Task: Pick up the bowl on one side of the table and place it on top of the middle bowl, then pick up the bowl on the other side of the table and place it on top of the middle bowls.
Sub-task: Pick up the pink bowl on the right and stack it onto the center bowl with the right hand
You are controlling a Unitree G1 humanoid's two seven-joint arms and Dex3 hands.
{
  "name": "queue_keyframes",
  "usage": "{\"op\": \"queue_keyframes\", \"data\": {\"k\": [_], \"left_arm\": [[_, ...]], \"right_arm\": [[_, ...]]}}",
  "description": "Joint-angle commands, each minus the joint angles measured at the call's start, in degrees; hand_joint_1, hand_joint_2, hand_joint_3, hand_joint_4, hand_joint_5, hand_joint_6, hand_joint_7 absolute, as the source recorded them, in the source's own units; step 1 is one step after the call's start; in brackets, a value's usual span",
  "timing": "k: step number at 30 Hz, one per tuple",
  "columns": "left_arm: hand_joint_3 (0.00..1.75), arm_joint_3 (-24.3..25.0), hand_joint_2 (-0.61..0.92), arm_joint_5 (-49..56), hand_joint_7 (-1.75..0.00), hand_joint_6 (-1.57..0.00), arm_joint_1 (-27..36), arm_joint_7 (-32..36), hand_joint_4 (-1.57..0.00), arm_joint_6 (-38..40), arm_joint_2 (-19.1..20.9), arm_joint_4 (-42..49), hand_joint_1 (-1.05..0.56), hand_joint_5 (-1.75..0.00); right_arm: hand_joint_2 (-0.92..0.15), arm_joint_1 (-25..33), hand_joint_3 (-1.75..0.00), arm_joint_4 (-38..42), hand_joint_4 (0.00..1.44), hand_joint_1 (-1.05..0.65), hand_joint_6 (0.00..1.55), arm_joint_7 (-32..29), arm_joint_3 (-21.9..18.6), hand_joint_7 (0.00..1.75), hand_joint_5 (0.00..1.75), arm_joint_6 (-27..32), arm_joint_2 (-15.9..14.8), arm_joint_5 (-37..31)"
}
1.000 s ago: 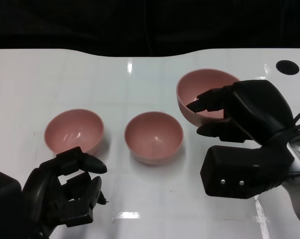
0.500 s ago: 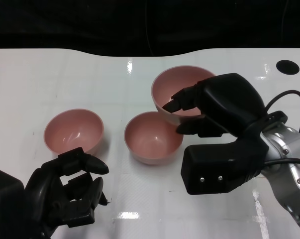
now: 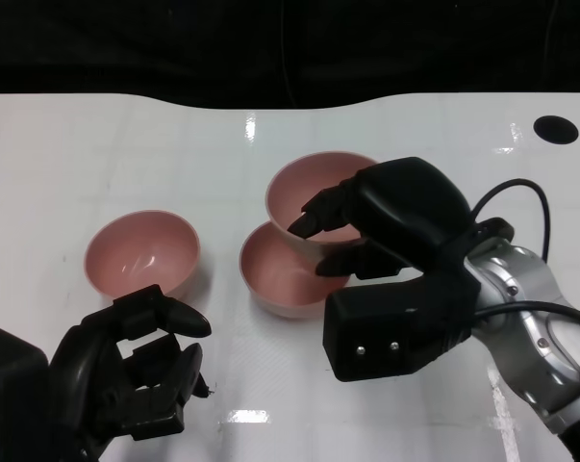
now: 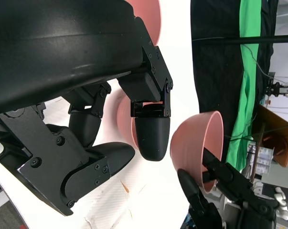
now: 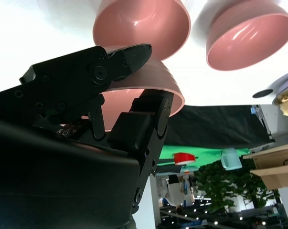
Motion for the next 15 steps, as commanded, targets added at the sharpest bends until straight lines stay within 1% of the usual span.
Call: {"op": "queue_keyframes", "data": {"k": [1, 6, 12, 15], "left_arm": [[1.23, 0.0, 0.31, 0.61, -1.21, -0.87, 0.26, 0.89, -0.85, -0.11, 0.38, -0.73, -0.21, -1.57], [1.25, -0.07, 0.32, 0.51, -1.23, -0.86, 0.43, 0.92, -0.83, 0.3, 0.39, -1.12, -0.21, -1.58], [1.26, -0.17, 0.33, 0.54, -1.22, -0.85, 0.55, 0.94, -0.83, -0.08, 0.43, -1.08, -0.21, -1.59], [1.26, -0.27, 0.33, 0.87, -1.2, -0.86, 0.64, 0.93, -0.83, -0.53, 0.52, -1.0, -0.21, -1.59]], "right_arm": [[-0.87, -2.39, 0.0, 3.8, 0.82, -0.32, 1.17, -2.58, 0.89, 0.01, 1.67, -2.09, 0.87, -0.25], [-0.85, -3.53, 0.0, 8.14, 0.81, -0.32, 1.19, -5.04, 1.84, 0.01, 1.64, -4.05, 1.82, -0.41], [-0.87, -4.36, 0.0, 10.91, 0.8, -0.33, 1.17, -5.55, 2.49, 0.0, 1.57, -4.03, 2.88, -0.34], [-0.87, -4.71, 0.0, 12.62, 0.81, -0.33, 1.17, -6.97, 2.96, 0.0, 1.58, -4.74, 3.3, -0.55]]}}
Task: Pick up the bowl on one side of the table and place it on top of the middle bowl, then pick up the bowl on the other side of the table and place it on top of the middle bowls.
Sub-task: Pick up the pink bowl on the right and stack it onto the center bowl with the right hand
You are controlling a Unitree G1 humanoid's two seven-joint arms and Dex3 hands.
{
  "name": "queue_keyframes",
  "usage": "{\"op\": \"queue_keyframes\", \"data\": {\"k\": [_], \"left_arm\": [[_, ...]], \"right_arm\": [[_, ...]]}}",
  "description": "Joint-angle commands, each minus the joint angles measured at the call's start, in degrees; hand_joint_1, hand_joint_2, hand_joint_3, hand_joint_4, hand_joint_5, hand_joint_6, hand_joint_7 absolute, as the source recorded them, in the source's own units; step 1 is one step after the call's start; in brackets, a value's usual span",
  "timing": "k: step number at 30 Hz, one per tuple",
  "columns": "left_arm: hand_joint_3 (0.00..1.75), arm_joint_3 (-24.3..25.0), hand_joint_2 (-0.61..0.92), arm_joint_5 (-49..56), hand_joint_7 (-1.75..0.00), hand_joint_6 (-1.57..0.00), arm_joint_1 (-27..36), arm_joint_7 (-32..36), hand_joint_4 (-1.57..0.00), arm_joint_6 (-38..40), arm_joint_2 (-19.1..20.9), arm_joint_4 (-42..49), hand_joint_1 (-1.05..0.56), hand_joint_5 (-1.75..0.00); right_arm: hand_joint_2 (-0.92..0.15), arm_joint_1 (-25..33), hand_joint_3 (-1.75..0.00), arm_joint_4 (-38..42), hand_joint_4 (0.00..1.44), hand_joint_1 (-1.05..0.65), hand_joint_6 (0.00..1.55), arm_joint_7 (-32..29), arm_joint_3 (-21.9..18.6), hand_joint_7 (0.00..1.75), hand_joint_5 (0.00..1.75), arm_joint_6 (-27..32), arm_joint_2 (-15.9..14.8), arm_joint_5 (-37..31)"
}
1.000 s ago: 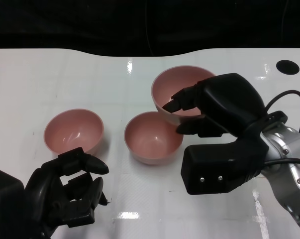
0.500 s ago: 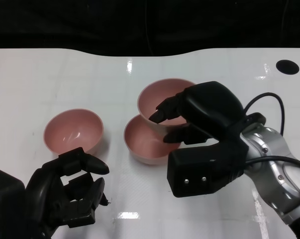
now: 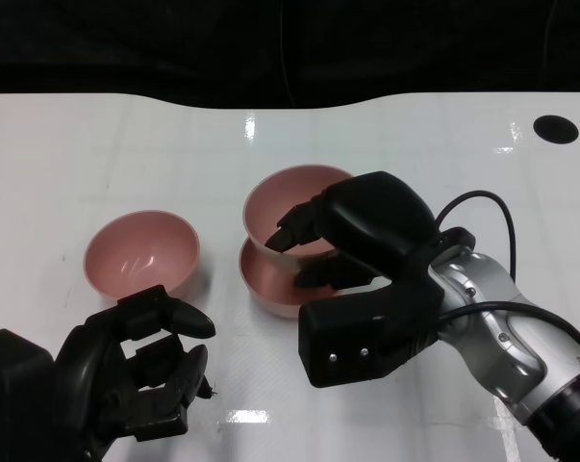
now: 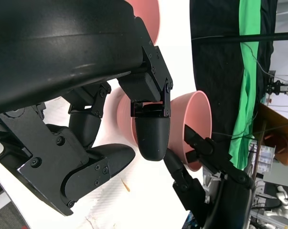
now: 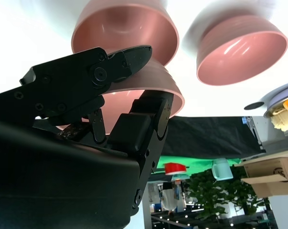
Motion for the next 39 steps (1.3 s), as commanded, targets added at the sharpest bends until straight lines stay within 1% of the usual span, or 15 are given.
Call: {"op": "queue_keyframes", "data": {"k": [1, 7, 12, 13, 14, 16, 21, 29, 38, 39], "left_arm": [[1.27, 0.17, 0.34, 0.54, -1.2, -0.86, 0.42, 0.39, -0.83, -0.74, 0.55, -0.39, -0.21, -1.59], [1.28, 0.1, 0.34, 1.04, -1.19, -0.86, 0.57, 0.34, -0.83, -0.9, 0.51, -0.64, -0.21, -1.59], [1.31, 0.19, 0.33, 0.76, -1.21, -0.85, 0.71, 0.44, -0.81, -0.44, 0.19, -1.16, -0.2, -1.61], [1.32, 0.21, 0.33, 0.64, -1.21, -0.85, 0.72, 0.42, -0.8, -0.4, 0.12, -1.22, -0.19, -1.61], [1.33, 0.22, 0.32, 0.59, -1.22, -0.84, 0.73, 0.39, -0.8, -0.4, 0.09, -1.24, -0.19, -1.61], [1.34, 0.23, 0.32, 0.56, -1.22, -0.84, 0.74, 0.25, -0.8, -0.57, 0.05, -1.19, -0.18, -1.61], [1.34, 0.14, 0.32, 0.66, -1.23, -0.83, 0.73, -0.28, -0.79, -1.2, 0.28, -0.88, -0.19, -1.62], [1.32, -0.11, 0.31, 1.11, -1.22, -0.84, 0.73, 0.72, -0.8, -0.23, 0.12, -1.61, -0.21, -1.62], [1.31, -0.04, 0.32, 0.94, -1.23, -0.84, 0.9, 0.69, -0.81, -0.29, 0.02, -1.69, -0.2, -1.61], [1.31, -0.01, 0.32, 0.88, -1.24, -0.84, 0.92, 0.66, -0.81, -0.3, 0.01, -1.69, -0.2, -1.61]], "right_arm": [[-0.87, -1.63, 0.0, 1.81, 0.81, -0.33, 1.17, -2.28, 0.03, 0.0, 1.58, -1.04, 0.29, -0.16], [-0.88, -2.02, 0.0, 4.48, 0.81, -0.32, 1.16, -3.61, 0.6, 0.0, 1.65, -1.89, 1.02, -0.14], [-0.88, -2.02, 0.0, 5.9, 0.81, -0.31, 1.16, -4.59, 0.83, 0.0, 1.67, -2.14, 1.6, -0.38], [-0.88, -2.09, 0.0, 6.24, 0.81, -0.31, 1.16, -4.56, 0.9, 0.0, 1.67, -2.03, 1.71, -0.43], [-0.89, -2.16, 0.0, 6.46, 0.79, -0.31, 1.15, -4.51, 0.94, 0.0, 1.62, -1.96, 1.78, -0.47], [-0.89, -2.22, 0.0, 6.76, 0.79, -0.31, 1.15, -4.32, 0.93, 0.0, 1.59, -1.81, 2.01, -0.36], [-0.89, -2.19, 0.0, 7.26, 0.79, -0.3, 1.15, -4.29, 0.92, 0.0, 1.64, -2.22, 2.3, -0.01], [-0.88, -2.45, 0.0, 10.06, 0.81, -0.29, 1.17, -7.04, 1.63, 0.01, 1.66, -4.84, 3.17, -0.16], [-0.89, -2.51, 0.0, 10.97, 0.81, -0.33, 1.18, -7.58, 2.29, 0.01, 1.51, -5.15, 3.55, -0.34], [-0.89, -2.53, 0.0, 11.17, 0.82, -0.33, 1.18, -7.75, 2.35, 0.01, 1.52, -5.15, 3.64, -0.41]]}}
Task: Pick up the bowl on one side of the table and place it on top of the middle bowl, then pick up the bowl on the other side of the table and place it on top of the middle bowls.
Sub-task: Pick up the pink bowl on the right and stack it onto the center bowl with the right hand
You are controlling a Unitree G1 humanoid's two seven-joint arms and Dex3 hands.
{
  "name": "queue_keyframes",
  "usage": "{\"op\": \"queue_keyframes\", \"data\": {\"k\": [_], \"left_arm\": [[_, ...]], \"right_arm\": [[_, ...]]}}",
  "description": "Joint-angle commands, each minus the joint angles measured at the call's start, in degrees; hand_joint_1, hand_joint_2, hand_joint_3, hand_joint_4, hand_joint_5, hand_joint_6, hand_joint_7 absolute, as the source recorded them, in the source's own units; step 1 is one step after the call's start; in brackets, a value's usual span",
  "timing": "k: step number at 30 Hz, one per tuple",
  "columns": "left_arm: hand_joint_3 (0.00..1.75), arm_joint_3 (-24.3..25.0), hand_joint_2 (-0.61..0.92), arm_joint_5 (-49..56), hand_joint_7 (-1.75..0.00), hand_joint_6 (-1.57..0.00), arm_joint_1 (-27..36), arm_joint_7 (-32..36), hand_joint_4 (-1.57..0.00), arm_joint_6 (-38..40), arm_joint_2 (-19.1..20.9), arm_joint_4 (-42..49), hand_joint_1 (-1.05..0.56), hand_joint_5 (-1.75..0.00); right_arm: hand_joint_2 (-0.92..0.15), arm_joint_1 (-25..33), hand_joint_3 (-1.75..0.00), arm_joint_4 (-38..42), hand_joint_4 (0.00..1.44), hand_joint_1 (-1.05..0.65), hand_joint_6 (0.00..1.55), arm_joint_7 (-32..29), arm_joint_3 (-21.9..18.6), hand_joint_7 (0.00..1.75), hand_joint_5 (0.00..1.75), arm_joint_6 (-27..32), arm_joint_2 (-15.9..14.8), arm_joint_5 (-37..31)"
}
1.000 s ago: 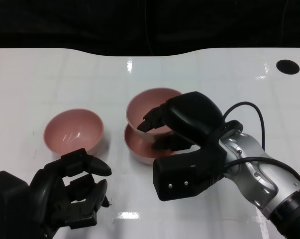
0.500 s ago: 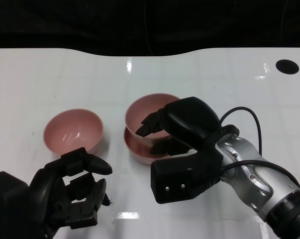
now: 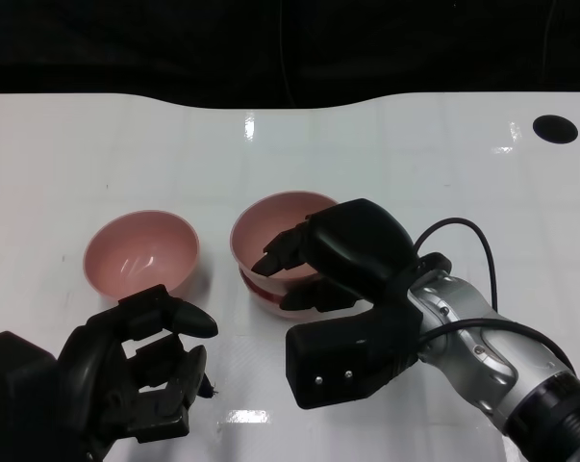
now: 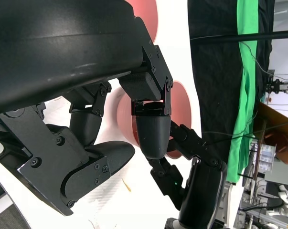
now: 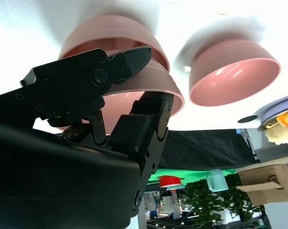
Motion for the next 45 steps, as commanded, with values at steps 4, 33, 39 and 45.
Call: {"op": "queue_keyframes", "data": {"k": [4, 33, 39, 45], "left_arm": [[1.31, 0.43, 0.33, -0.55, -1.25, -0.83, 0.43, 0.46, -0.82, 0.1, 0.21, -0.91, -0.18, -1.61], [1.19, 0.63, 0.42, -1.13, -1.19, -0.84, 1.02, 0.56, -0.81, 0.61, 0.53, -1.96, -0.17, -1.59], [1.19, 0.54, 0.44, -1.0, -1.2, -0.82, 1.2, 0.19, -0.81, -0.05, 0.67, -1.98, -0.16, -1.61], [1.15, 0.66, 0.48, -1.47, -1.24, -0.81, 1.15, 0.23, -0.79, 0.56, 0.6, -2.06, -0.16, -1.63]], "right_arm": [[-0.88, -1.61, 0.0, 1.64, 0.81, -0.31, 1.18, -1.16, 0.17, 0.01, 1.62, -0.13, 0.25, 0.02], [-0.91, -2.85, 0.0, 12.7, 0.83, -0.32, 1.14, -12.25, 0.51, 0.0, 1.38, -3.95, 2.53, -0.71], [-0.9, -3.43, 0.0, 15.4, 0.81, -0.31, 1.15, -15.9, 0.76, 0.0, 1.47, -5.18, 3.22, -0.97], [-0.91, -4.0, 0.0, 16.25, 0.94, -0.39, 1.09, -14.82, 1.57, 0.0, 0.93, -4.93, 2.94, -1.21]]}}
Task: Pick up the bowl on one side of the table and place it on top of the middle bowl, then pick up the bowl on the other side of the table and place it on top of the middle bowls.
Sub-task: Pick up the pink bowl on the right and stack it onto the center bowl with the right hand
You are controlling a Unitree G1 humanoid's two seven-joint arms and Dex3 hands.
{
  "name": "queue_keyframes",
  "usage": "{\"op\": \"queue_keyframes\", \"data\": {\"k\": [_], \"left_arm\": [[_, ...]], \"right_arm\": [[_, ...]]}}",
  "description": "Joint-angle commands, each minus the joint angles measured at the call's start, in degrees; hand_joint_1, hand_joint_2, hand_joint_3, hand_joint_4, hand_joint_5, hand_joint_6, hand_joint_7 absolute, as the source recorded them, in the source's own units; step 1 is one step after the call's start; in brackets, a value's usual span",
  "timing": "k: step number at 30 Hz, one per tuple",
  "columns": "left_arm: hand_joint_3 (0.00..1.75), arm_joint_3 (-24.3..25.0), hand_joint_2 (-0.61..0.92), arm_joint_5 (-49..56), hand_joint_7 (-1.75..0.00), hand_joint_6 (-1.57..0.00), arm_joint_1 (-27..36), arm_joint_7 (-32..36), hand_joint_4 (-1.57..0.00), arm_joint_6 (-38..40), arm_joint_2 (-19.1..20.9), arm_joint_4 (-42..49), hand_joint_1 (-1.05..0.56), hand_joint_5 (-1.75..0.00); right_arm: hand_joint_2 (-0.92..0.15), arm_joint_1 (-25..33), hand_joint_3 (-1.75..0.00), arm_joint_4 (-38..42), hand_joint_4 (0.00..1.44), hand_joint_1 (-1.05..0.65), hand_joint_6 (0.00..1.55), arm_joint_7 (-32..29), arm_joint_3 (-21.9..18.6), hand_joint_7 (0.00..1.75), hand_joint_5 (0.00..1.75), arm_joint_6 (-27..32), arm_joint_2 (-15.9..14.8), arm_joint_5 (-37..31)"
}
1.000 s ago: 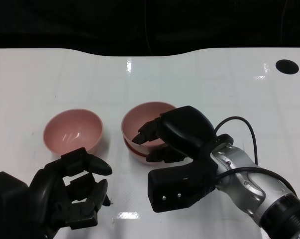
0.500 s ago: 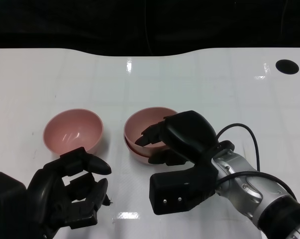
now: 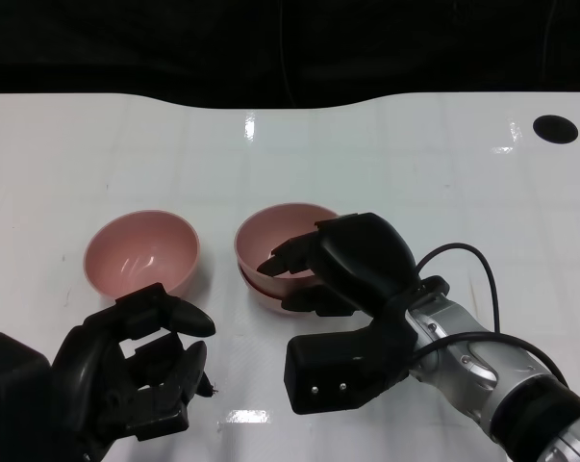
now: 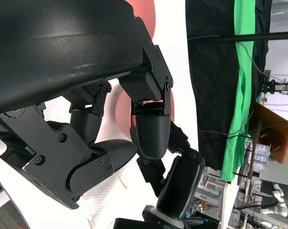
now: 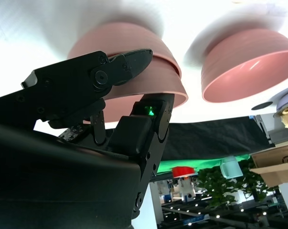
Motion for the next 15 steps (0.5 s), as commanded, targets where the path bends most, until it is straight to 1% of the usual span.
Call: {"op": "queue_keyframes", "data": {"k": [1, 3, 5, 8, 13, 15], "left_arm": [[1.15, 0.36, 0.47, -0.19, -1.24, -0.81, 0.64, 0.24, -0.79, 0.13, 0.64, -0.85, -0.16, -1.63], [1.15, 0.29, 0.48, 0.09, -1.25, -0.8, 0.61, 0.03, -0.79, -0.4, 0.82, -0.59, -0.17, -1.63], [1.15, 0.28, 0.48, 0.13, -1.27, -0.8, 0.58, -0.08, -0.78, -0.65, 0.87, -0.46, -0.17, -1.63], [1.16, 0.25, 0.47, 0.1, -1.29, -0.79, 0.59, 0.03, -0.78, -0.35, 0.9, -0.66, -0.19, -1.62], [1.17, 0.24, 0.47, 0.11, -1.29, -0.78, 0.59, -0.11, -0.79, -0.74, 0.92, -0.53, -0.18, -1.62], [1.18, 0.28, 0.46, 0.16, -1.32, -0.78, 0.55, 0.2, -0.79, -0.34, 0.86, -0.57, -0.18, -1.63]], "right_arm": [[-0.92, -1.51, 0.0, 0.29, 0.95, -0.42, 1.03, 0.64, 0.71, 0.0, 0.8, 0.07, -0.44, -0.23], [-0.92, -1.42, -0.01, -0.2, 0.95, -0.45, 0.94, 1.94, 1.09, 0.0, 0.59, 0.73, -0.72, -0.29], [-0.92, -1.2, -0.02, -1.03, 0.94, -0.49, 0.88, 3.11, 1.3, 0.0, 0.49, 1.28, -0.97, -0.13], [-0.92, -0.63, -0.04, -2.51, 0.91, -0.51, 0.85, 4.76, 1.37, 0.0, 0.44, 1.79, -1.4, 0.14], [-0.92, 0.17, -0.04, -3.85, 0.91, -0.52, 0.83, 6.11, 1.29, 0.0, 0.4, 2.5, -1.62, 0.36], [-0.91, 0.56, -0.02, -4.74, 0.88, -0.53, 0.78, 7.26, 1.23, 0.0, 0.38, 2.86, -1.76, 0.59]]}}
